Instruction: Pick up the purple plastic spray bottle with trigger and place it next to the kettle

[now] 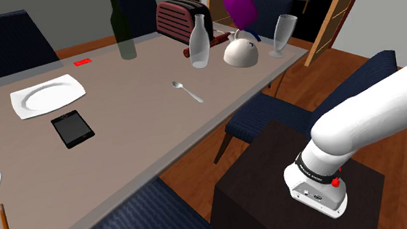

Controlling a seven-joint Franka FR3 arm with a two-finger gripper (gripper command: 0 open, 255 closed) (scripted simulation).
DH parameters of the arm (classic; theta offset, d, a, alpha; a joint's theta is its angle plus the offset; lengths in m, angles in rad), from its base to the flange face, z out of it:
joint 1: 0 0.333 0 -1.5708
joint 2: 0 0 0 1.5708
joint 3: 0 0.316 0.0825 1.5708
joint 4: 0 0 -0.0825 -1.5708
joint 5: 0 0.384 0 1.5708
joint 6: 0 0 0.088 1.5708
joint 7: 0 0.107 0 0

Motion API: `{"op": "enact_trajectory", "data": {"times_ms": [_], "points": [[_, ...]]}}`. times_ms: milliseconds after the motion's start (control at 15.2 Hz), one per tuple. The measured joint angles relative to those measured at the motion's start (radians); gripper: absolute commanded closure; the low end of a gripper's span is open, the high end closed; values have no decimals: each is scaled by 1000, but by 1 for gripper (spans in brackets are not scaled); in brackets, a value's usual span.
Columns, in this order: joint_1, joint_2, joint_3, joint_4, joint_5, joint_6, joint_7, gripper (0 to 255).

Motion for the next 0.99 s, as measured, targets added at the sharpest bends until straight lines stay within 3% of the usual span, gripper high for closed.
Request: {"op": "enact_trajectory", "data": {"times_ms": [462,990], "points": [[-39,60,-130,54,21,-17,-170,255],[-91,223,-289,211,93,-58,-385,255]]}}
